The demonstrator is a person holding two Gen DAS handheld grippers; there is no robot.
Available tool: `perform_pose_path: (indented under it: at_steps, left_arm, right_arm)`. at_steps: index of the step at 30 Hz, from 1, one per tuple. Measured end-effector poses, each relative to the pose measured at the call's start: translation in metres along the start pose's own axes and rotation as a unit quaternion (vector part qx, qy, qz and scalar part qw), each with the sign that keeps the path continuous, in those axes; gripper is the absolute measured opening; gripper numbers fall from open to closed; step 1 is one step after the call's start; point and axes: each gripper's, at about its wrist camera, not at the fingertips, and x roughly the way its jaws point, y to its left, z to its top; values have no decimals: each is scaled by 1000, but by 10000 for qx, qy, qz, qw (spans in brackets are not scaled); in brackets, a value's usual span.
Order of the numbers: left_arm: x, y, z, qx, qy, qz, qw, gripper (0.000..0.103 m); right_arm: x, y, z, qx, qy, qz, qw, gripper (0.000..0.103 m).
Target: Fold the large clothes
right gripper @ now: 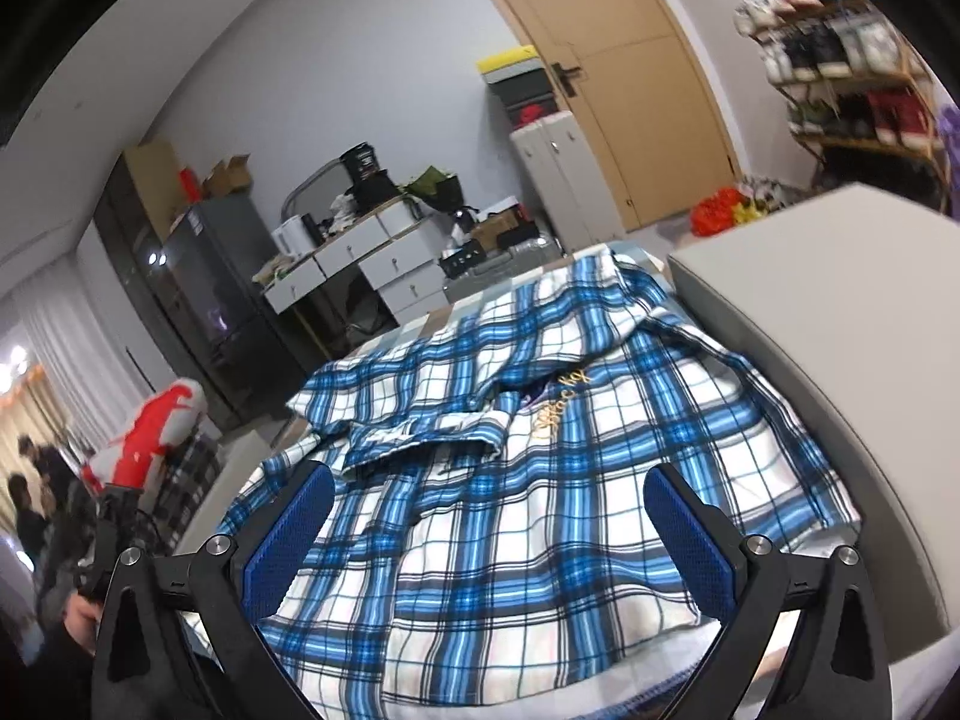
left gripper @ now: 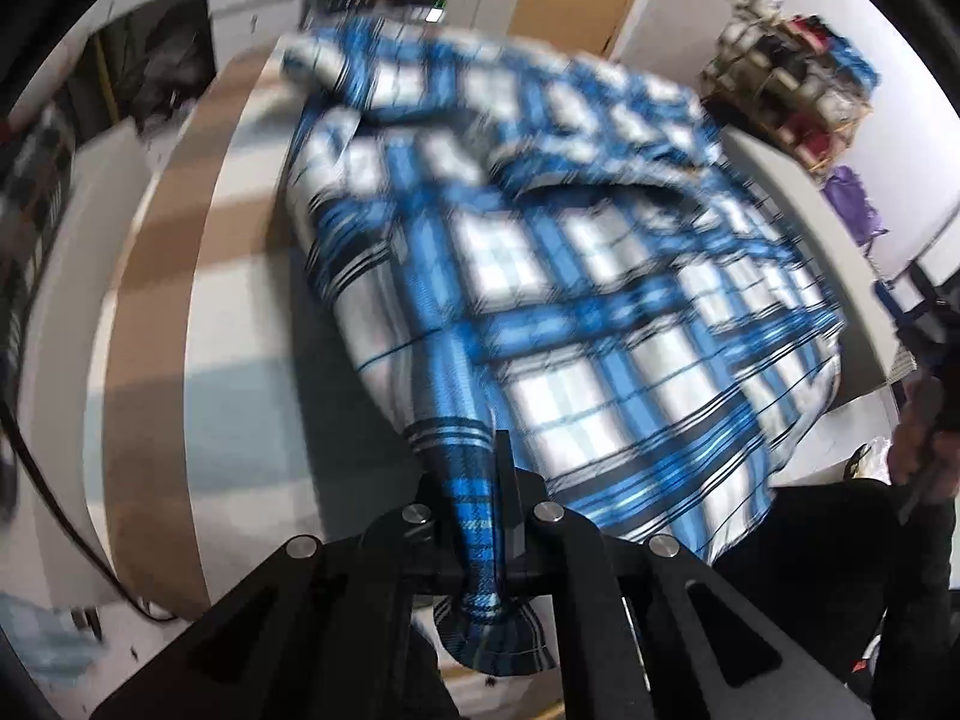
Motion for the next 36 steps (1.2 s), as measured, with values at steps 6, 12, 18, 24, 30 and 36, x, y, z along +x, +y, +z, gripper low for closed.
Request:
perform_pose_path:
  at_steps: [6,12,18,24,30,36]
  left_arm:
    - [-19,-6,19,135,-550,-780,9953,0]
    - [2,18,10,-159,-567,-1094,9923,0]
    - [12,36,7,-516,-115,-1041,9932,0]
    - [7,39,5,-578,-102,-1168,9914,0]
    - [13,32,4,-349,8,-996,9944,0]
    - [12,35,3,-379,20,-1007,9942,0]
  right_arm:
    - [2,-19,10,-47,386,-396,9985,103]
    - [11,-39,26,-554,1262,-1191,9833,103]
    - [36,-66,26,-540,2422,-1405,9585,103]
    - [52,-87,14,40,3024,-1189,9457,103]
    - [56,-88,12,241,3118,-1377,9398,96]
    - [56,-87,7,253,3115,-1618,9360,94]
